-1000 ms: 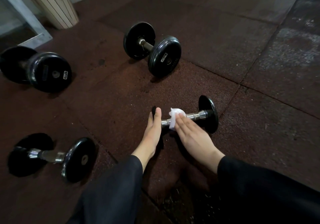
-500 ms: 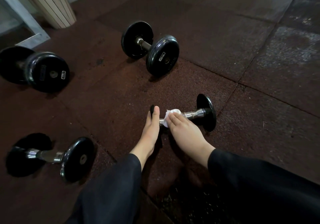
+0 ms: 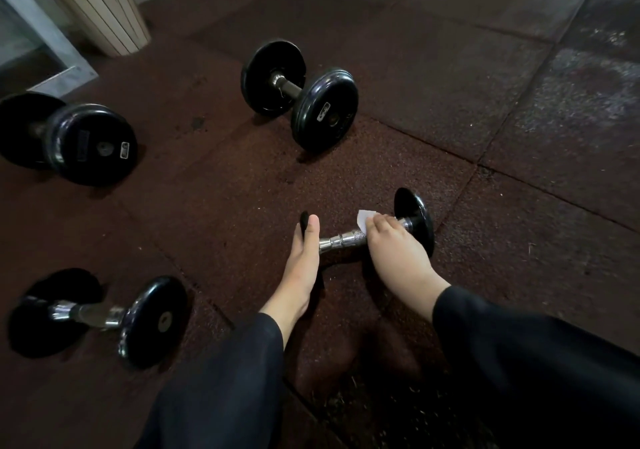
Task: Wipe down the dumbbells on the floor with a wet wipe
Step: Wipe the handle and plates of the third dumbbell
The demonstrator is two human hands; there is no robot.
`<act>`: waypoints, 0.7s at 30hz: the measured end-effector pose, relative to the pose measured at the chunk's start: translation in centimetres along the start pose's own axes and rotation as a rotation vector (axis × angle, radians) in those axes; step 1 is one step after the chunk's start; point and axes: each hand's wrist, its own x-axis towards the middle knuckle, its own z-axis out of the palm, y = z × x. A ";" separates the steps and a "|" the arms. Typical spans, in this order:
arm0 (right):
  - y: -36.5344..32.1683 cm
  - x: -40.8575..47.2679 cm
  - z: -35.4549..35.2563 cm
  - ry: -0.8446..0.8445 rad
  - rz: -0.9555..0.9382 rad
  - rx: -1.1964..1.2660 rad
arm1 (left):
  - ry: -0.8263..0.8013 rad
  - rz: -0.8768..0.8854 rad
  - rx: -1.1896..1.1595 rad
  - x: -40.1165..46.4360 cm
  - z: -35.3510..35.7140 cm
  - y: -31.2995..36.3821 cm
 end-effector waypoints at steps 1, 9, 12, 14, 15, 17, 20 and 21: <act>0.1 0.2 -0.2 -0.038 0.009 0.036 | -0.003 0.000 0.000 -0.1 0.0 0.0; -0.8 -2.9 1.2 0.085 0.020 -0.015 | -0.004 0.023 -0.010 -0.1 0.1 0.2; -0.9 -2.2 0.9 0.058 -0.015 -0.023 | 0.004 0.019 -0.010 -0.1 0.0 0.2; -0.6 -2.2 1.1 0.022 -0.034 -0.053 | 0.006 0.023 -0.004 -0.1 0.0 0.3; -0.3 -2.5 1.3 0.022 -0.048 -0.079 | 0.004 0.024 -0.001 -0.1 0.1 0.3; 0.3 -3.4 1.6 -0.030 -0.061 -0.157 | 0.009 0.023 -0.005 -0.1 0.1 0.2; 1.1 -4.1 1.7 -0.049 -0.064 -0.271 | 0.008 0.010 -0.008 0.0 0.1 0.1; 1.1 -3.9 1.6 -0.017 -0.044 -0.274 | 0.008 0.013 -0.005 0.0 0.1 0.1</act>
